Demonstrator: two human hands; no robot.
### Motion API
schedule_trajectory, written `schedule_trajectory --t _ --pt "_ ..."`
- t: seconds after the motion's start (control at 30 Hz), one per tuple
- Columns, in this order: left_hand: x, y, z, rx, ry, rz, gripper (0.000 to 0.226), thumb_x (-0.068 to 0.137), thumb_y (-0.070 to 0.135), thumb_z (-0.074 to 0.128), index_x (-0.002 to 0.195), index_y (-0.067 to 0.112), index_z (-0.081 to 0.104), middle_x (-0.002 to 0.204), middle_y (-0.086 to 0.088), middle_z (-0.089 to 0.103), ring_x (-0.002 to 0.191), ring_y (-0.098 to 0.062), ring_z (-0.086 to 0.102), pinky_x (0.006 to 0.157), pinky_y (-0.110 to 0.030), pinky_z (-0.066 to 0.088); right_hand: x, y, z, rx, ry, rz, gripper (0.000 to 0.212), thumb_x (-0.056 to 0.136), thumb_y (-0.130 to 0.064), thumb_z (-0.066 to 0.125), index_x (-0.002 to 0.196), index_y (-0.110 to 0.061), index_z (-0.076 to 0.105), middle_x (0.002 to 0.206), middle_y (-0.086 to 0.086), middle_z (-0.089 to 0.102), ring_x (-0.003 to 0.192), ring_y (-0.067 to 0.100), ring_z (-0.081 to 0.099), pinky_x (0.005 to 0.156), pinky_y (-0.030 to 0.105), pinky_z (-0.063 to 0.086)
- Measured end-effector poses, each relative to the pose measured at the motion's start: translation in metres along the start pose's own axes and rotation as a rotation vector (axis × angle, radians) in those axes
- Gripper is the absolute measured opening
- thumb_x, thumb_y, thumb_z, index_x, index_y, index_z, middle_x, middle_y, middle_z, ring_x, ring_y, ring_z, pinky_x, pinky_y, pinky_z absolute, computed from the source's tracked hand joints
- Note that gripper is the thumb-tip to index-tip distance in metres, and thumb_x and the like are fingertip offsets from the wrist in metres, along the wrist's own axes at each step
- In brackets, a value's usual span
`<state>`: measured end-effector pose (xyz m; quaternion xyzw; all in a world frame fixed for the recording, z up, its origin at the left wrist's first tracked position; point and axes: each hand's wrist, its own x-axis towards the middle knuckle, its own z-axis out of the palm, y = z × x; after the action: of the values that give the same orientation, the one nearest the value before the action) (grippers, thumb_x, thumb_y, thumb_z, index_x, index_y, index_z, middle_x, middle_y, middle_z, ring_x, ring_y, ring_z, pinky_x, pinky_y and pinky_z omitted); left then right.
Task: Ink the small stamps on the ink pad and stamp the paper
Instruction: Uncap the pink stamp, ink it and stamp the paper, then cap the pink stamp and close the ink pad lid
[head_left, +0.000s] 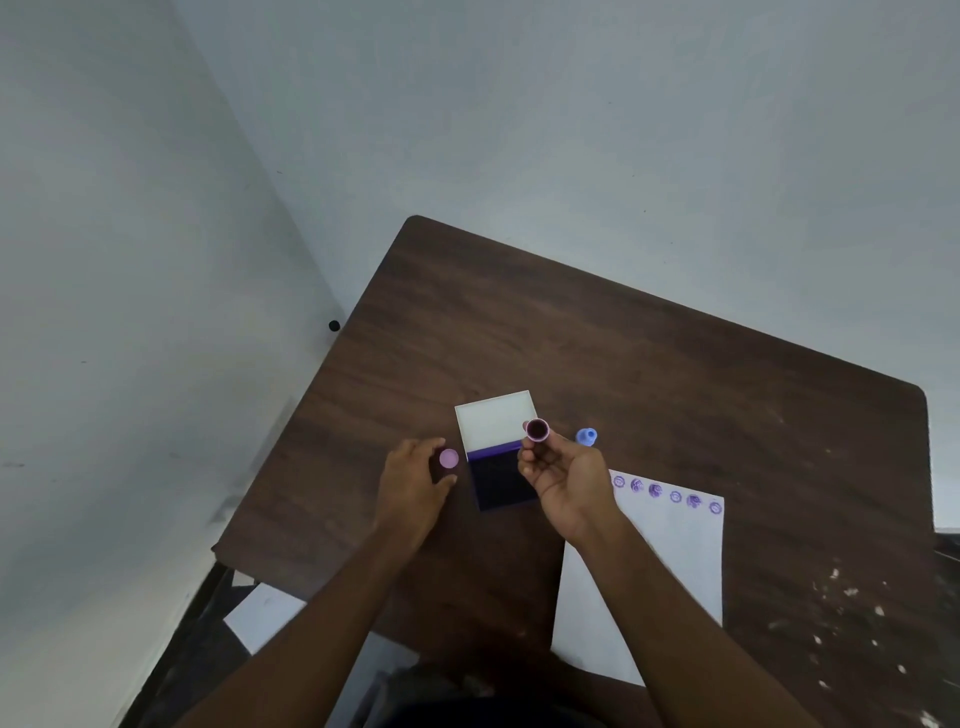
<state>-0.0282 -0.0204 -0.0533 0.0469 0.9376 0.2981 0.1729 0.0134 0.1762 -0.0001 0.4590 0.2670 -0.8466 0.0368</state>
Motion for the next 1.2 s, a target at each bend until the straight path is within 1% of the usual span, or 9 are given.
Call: schedule_trajectory --t 0.13,0.27,0.37,0.5,0.6,0.7,0.83,1.0,1.2 --pt "0.002 -0.002 0.003 -0.003 0.007 0.051 0.045 0.08 0.026 0.075 0.123 0.02 0.06 0.123 0.0 0.057 0.112 -0.015 0.051 0.096 -0.03 0.044 0.0 0.004 -0.001 0.013 0.012 0.009 0.024 0.089 -0.011 0.057 0.08 -0.005 0.078 0.079 0.015 0.073 0.066 0.021 0.069 0.063 0.032 0.058" --pt "0.006 -0.001 0.0 -0.067 0.008 0.066 0.025 0.084 0.027 0.071 0.107 0.018 0.066 0.109 0.001 0.06 0.1 -0.014 0.054 0.086 -0.027 0.046 -0.003 0.007 0.0 0.025 0.016 0.032 0.023 0.089 -0.011 0.057 0.082 -0.003 0.078 0.083 0.016 0.074 0.067 0.021 0.07 0.066 0.033 0.059" --pt "0.007 0.002 -0.003 -0.138 0.002 0.033 0.017 0.081 0.028 0.072 0.094 0.019 0.066 0.097 0.003 0.062 0.089 -0.011 0.055 0.076 -0.024 0.045 -0.006 0.01 0.003 0.031 0.05 0.035 0.02 0.09 -0.01 0.057 0.092 0.0 0.074 0.081 0.017 0.074 0.064 0.022 0.07 0.063 0.033 0.06" --pt "0.004 0.009 -0.011 -0.363 -0.018 -0.105 0.022 0.077 0.025 0.077 0.096 0.024 0.065 0.088 0.01 0.068 0.077 -0.006 0.064 0.07 -0.022 0.054 -0.008 0.013 0.008 0.022 0.067 0.031 0.019 0.09 -0.009 0.055 0.1 0.002 0.068 0.075 0.016 0.073 0.062 0.021 0.068 0.063 0.033 0.059" --pt "-0.003 0.016 -0.018 -0.521 -0.026 -0.066 0.028 0.075 0.02 0.079 0.1 0.025 0.068 0.089 0.013 0.071 0.079 0.002 0.066 0.066 -0.01 0.051 -0.007 0.017 0.011 0.009 0.076 0.017 0.017 0.09 -0.007 0.056 0.099 0.002 0.067 0.074 0.017 0.073 0.063 0.022 0.067 0.065 0.034 0.057" --pt "-0.009 0.025 -0.022 -0.583 -0.084 -0.004 0.032 0.074 0.018 0.08 0.101 0.029 0.068 0.092 0.012 0.072 0.082 -0.002 0.067 0.068 -0.014 0.053 -0.006 0.02 0.012 -0.015 0.046 -0.014 0.017 0.089 -0.006 0.056 0.096 0.002 0.069 0.077 0.017 0.072 0.065 0.022 0.066 0.065 0.034 0.055" --pt "-0.013 0.035 -0.026 -0.603 -0.12 0.013 0.034 0.069 0.022 0.085 0.099 0.029 0.071 0.089 0.012 0.074 0.08 -0.002 0.068 0.067 -0.015 0.054 -0.006 0.021 0.012 -0.087 -0.01 -0.056 0.018 0.09 -0.008 0.055 0.09 0.0 0.072 0.076 0.016 0.071 0.064 0.021 0.064 0.064 0.032 0.055" --pt "-0.012 0.043 -0.031 -0.535 -0.13 0.039 0.041 0.068 0.02 0.086 0.107 0.021 0.073 0.089 0.011 0.074 0.08 -0.002 0.069 0.075 -0.019 0.056 -0.007 0.022 0.011 -0.265 -0.094 -0.161 0.022 0.092 -0.013 0.056 0.096 -0.003 0.075 0.081 0.015 0.074 0.063 0.017 0.066 0.059 0.028 0.056" --pt "-0.01 0.055 -0.038 -0.481 -0.11 0.147 0.041 0.068 0.016 0.086 0.107 0.018 0.073 0.094 0.006 0.075 0.078 0.003 0.068 0.074 -0.011 0.052 -0.001 0.025 0.015 -0.407 -0.042 -0.211 0.023 0.09 -0.012 0.061 0.104 0.005 0.069 0.083 0.021 0.073 0.06 0.023 0.065 0.052 0.027 0.054"
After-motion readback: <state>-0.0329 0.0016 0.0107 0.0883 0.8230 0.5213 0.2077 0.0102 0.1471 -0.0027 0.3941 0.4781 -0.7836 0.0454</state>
